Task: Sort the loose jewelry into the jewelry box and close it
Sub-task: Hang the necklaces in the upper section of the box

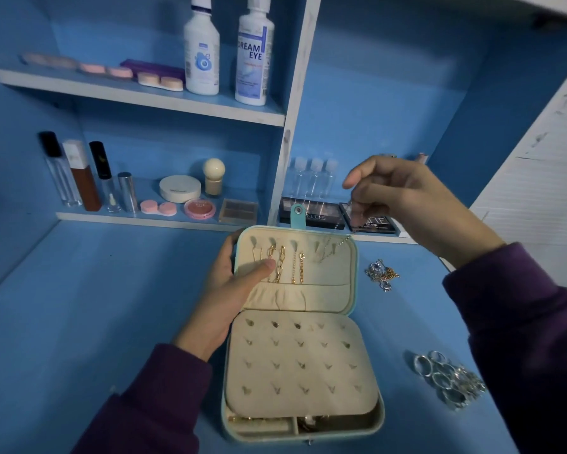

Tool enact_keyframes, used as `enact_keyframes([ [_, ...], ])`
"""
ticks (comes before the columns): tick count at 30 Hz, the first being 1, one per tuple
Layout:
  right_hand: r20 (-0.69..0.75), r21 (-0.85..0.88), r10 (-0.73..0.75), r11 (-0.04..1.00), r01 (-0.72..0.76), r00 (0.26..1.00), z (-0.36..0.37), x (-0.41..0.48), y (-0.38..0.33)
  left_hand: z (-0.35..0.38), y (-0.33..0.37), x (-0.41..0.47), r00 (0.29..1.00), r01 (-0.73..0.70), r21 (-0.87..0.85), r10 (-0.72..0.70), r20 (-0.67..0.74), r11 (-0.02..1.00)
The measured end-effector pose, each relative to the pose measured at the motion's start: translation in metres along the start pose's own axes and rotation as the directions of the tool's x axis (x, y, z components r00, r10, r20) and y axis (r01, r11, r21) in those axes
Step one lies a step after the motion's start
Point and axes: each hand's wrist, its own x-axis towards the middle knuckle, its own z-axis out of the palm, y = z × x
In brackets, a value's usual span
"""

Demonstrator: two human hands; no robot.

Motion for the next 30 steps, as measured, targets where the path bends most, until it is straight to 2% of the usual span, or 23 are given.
enact_keyframes([
  [8, 0.152, -0.107, -0.025, 0.993, 0.041, 0.988, 0.012, 0.004, -0.003, -0.004, -0.003, 0.002, 0.999, -0.01, 0.06, 0.008, 0.046, 0.998],
  [18, 0.216, -0.348, -0.032, 0.931, 0.108, 0.976, 0.018, 0.008, 0.008, -0.003, -0.002, 0.001, 0.994, -0.068, 0.105, 0.059, 0.089, 0.992],
  [24, 0.264, -0.562, -0.096, 0.793, 0.234, 0.96, 0.022, 0.008, 0.017, -0.003, 0.0, 0.001, 0.995, -0.045, 0.109, 0.035, 0.097, 0.993],
  [30, 0.244, -0.665, -0.219, 0.672, 0.327, 0.945, 0.022, 0.009, 0.028, -0.002, 0.002, 0.0, 0.995, -0.026, 0.106, 0.016, 0.103, 0.994],
])
